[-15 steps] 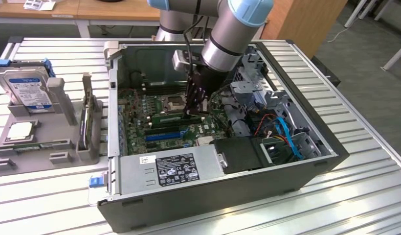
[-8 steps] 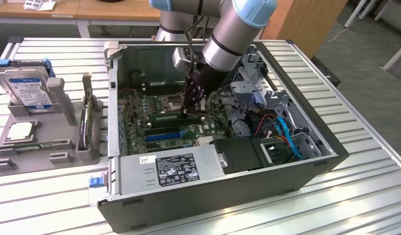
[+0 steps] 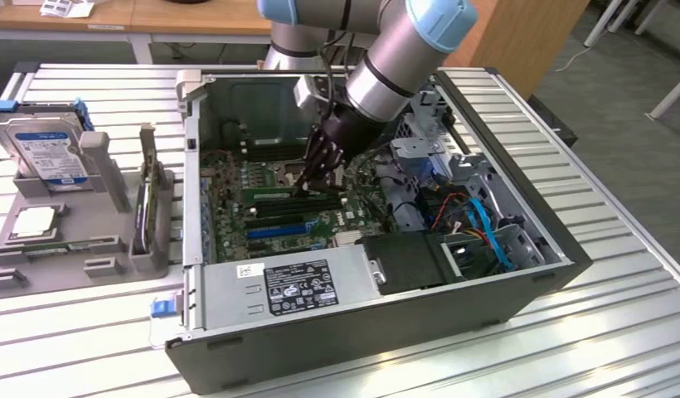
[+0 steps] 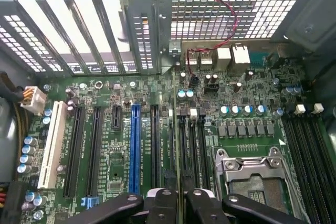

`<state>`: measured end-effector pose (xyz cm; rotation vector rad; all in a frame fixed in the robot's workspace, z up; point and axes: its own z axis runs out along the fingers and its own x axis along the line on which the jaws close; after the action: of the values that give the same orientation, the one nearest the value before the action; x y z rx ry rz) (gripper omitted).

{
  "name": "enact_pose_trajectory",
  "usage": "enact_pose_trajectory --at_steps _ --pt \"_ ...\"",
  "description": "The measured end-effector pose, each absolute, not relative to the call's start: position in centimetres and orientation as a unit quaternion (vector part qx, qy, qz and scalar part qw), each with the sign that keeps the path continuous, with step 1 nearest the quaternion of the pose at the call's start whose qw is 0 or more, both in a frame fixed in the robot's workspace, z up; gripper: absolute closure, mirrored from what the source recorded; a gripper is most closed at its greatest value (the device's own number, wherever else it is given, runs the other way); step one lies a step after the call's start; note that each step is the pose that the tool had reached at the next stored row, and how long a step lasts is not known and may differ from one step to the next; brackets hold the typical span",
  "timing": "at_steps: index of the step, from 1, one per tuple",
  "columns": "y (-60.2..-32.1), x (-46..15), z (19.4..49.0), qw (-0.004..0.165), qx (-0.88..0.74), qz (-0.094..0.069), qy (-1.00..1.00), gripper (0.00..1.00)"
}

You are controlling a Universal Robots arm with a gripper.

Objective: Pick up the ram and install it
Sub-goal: 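Insert the ram into the slot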

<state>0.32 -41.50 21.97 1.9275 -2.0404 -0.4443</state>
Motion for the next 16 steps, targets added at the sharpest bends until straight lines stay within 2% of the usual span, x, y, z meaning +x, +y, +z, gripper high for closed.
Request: enact_pose_trajectory --at_steps 16 --pt "-41.5 2.2 21.7 0.149 0.671 -0.155 -0.71 0.86"
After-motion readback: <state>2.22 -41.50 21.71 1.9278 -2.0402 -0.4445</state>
